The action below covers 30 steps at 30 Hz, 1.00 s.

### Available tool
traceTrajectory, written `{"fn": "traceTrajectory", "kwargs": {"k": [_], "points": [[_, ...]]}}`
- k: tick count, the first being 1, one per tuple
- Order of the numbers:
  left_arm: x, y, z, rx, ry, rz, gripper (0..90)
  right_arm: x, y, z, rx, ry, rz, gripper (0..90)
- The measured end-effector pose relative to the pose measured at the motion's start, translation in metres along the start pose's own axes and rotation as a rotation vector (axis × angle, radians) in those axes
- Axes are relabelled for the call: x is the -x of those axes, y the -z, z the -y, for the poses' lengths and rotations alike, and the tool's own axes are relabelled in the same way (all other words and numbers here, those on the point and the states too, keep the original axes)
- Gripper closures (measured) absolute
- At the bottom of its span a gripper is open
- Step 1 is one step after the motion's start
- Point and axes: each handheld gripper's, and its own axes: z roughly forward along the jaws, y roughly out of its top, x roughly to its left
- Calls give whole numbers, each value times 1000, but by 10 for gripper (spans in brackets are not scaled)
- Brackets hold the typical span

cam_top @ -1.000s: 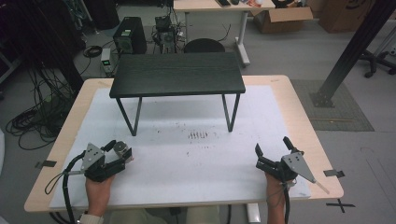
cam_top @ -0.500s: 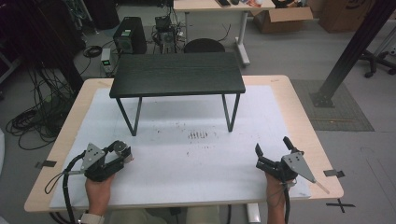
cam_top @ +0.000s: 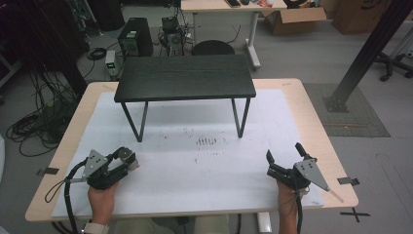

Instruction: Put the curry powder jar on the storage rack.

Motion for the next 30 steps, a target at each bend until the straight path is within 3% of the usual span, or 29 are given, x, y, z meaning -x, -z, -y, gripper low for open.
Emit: {"fn": "traceTrajectory", "kwargs": {"k": [9,30], "points": [[-2,7,-2,39,15,-5,492,0,0,0,-2,-1,0,1],[-1,22,-38,114,26,33,492,0,0,0,-2,-3,0,0]]}}
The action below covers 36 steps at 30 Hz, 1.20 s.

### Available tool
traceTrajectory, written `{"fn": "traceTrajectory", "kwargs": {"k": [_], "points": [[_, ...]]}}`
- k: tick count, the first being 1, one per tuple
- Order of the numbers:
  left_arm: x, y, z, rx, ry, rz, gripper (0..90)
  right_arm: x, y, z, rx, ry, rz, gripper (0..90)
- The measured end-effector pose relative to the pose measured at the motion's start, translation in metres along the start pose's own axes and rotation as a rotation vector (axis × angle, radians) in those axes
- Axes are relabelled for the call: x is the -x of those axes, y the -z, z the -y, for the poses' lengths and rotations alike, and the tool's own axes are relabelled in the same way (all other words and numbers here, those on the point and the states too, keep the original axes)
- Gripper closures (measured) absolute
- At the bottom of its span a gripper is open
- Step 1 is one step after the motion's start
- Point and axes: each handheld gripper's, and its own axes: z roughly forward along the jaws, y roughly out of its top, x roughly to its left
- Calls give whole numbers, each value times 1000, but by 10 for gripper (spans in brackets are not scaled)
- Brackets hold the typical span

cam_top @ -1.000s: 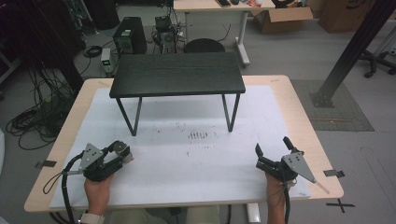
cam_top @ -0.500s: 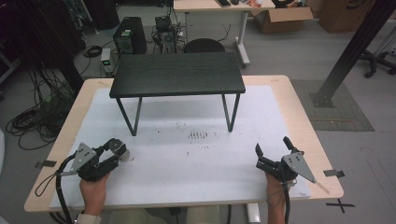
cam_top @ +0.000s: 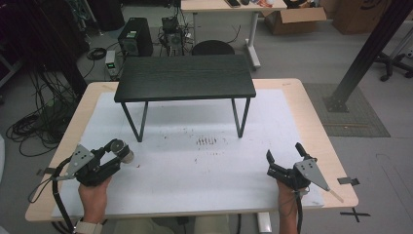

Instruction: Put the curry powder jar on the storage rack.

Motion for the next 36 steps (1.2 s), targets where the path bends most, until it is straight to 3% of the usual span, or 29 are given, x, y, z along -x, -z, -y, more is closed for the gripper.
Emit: {"fn": "traceTrajectory", "kwargs": {"k": [23,36], "points": [[2,4,-43,52,-1,59,492,0,0,0,0,-1,0,0],[6,-2,-77,71,-33,107,493,0,0,0,0,-1,0,0]]}}
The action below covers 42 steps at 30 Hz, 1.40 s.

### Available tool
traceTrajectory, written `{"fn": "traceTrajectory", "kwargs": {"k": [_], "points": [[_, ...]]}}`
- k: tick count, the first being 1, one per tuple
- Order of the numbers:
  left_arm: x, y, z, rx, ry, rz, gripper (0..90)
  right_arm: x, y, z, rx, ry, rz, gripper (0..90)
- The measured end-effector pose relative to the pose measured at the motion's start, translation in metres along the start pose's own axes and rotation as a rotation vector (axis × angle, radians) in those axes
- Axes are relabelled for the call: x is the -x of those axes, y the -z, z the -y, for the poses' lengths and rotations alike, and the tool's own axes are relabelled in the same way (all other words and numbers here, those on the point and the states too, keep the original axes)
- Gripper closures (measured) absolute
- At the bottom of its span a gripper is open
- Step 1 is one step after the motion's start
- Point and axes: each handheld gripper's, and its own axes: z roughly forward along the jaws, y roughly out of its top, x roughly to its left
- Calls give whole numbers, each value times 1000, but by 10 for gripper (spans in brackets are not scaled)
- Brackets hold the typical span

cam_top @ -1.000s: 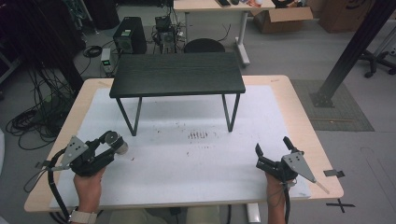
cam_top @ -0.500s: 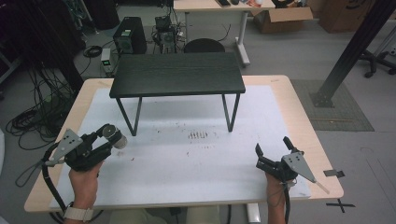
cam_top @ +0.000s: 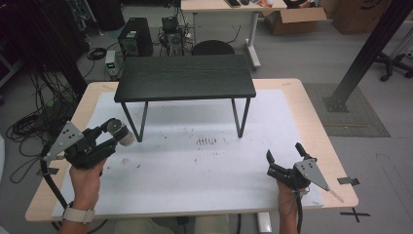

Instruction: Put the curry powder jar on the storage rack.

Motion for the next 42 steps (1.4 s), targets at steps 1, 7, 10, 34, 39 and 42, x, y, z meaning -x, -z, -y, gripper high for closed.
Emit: {"fn": "traceTrajectory", "kwargs": {"k": [1,7,10,34,39,42], "points": [[0,-1,-2,0,-2,4,493,0,0,0,0,-1,0,0],[3,-8,-17,-1,-23,25,493,0,0,0,-1,0,-1,0],[4,-11,-24,4,-23,40,493,0,0,0,0,0,0,0],[14,-42,-74,35,-39,124,493,0,0,0,-1,1,0,0],[14,-52,-81,33,-29,138,493,0,0,0,-1,0,0,0],[15,-59,-84,31,-27,142,493,0,0,0,-1,-1,-1,0]]}}
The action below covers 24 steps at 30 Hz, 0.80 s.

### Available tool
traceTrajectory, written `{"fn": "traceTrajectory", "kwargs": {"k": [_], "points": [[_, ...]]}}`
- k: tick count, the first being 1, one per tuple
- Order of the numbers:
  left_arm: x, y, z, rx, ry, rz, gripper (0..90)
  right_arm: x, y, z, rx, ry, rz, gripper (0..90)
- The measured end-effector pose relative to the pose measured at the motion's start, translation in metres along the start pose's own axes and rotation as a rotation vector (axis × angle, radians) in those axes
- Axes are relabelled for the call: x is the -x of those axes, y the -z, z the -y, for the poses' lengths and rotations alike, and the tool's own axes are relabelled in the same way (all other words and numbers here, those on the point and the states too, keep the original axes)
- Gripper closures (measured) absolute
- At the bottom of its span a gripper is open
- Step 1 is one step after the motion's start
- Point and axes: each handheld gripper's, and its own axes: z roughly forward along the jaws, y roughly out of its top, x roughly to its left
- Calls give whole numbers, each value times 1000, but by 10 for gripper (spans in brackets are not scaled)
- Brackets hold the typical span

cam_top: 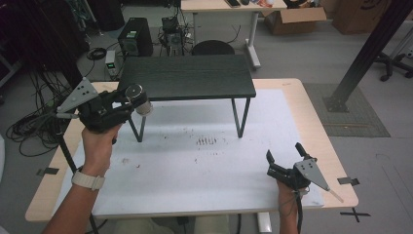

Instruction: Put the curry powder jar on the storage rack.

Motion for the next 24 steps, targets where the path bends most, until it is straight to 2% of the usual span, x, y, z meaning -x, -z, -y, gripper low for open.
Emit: {"fn": "traceTrajectory", "kwargs": {"k": [9,24], "points": [[-4,-20,-10,-6,16,14,493,0,0,0,0,0,-1,0],[-3,-51,-24,-8,11,34,494,0,0,0,1,-2,-1,0]]}}
